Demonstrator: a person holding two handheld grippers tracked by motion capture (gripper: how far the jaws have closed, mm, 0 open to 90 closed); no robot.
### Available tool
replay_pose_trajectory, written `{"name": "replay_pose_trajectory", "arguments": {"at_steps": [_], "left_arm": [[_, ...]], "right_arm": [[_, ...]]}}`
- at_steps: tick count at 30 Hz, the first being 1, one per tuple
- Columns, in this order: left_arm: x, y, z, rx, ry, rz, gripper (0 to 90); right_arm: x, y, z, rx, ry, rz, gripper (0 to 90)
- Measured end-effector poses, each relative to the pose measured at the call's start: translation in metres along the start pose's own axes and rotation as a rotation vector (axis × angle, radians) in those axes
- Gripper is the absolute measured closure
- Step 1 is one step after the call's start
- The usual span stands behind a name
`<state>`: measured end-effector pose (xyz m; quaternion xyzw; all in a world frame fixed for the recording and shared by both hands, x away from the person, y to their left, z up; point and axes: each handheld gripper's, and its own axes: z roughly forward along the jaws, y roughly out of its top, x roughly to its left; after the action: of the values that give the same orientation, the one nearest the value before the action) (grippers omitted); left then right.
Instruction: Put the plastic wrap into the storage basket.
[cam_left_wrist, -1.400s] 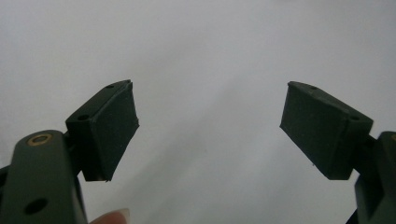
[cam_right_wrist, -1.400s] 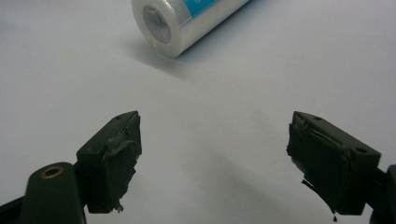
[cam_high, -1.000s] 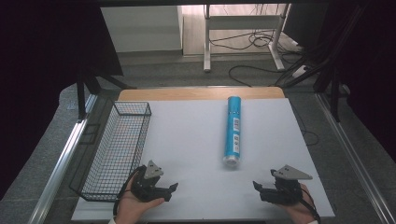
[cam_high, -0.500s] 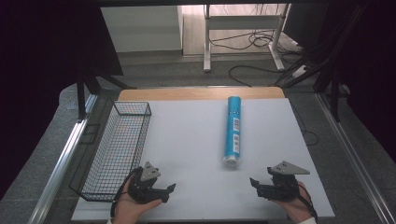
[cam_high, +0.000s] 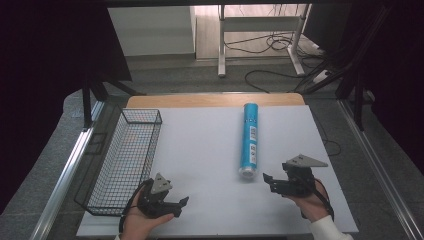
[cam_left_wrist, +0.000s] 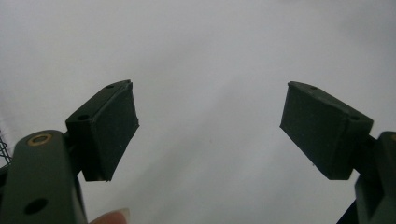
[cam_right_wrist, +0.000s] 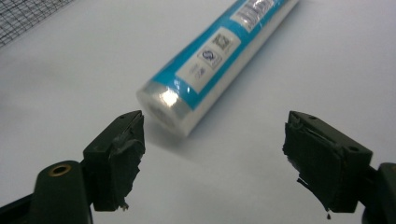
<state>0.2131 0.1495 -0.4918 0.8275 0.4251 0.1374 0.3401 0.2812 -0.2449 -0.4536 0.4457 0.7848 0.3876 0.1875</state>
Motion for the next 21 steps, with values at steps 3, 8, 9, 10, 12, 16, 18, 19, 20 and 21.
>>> {"name": "replay_pose_trajectory", "arguments": {"at_steps": [3, 8, 9, 10, 12, 16, 18, 19, 20, 21], "left_arm": [[0.002, 0.000, -0.001, 0.000, -0.001, -0.001, 18.2], [0.003, 0.000, -0.001, -0.006, 0.002, -0.013, 18.2], [0.003, 0.000, -0.001, -0.006, 0.003, -0.013, 18.3], [0.003, 0.000, -0.001, -0.006, 0.003, -0.013, 18.3], [0.004, 0.000, -0.001, -0.006, 0.005, -0.014, 18.2], [0.003, 0.000, -0.001, -0.006, 0.007, -0.014, 18.2], [0.003, 0.000, -0.001, -0.004, 0.008, -0.015, 18.2], [0.004, 0.000, 0.000, -0.003, 0.008, -0.015, 18.2], [0.004, 0.000, 0.000, -0.001, 0.009, -0.014, 18.2], [0.004, 0.000, 0.000, -0.002, 0.010, -0.014, 18.2]], "right_arm": [[0.002, 0.012, 0.006, 0.007, 0.004, -0.004, 19.7], [0.002, 0.031, 0.016, 0.014, -0.005, -0.016, 18.6], [0.002, 0.034, 0.018, 0.014, -0.009, -0.016, 18.5], [0.001, 0.037, 0.020, 0.016, -0.010, -0.016, 18.4], [0.000, 0.043, 0.025, 0.022, -0.010, -0.014, 18.5], [-0.005, 0.054, 0.034, 0.035, -0.020, -0.001, 18.7], [-0.007, 0.059, 0.040, 0.035, -0.030, 0.001, 18.7], [-0.008, 0.062, 0.044, 0.039, -0.025, 0.009, 18.6], [-0.008, 0.062, 0.044, 0.039, -0.025, 0.009, 18.6], [-0.009, 0.064, 0.047, 0.042, -0.022, 0.014, 18.7]]}}
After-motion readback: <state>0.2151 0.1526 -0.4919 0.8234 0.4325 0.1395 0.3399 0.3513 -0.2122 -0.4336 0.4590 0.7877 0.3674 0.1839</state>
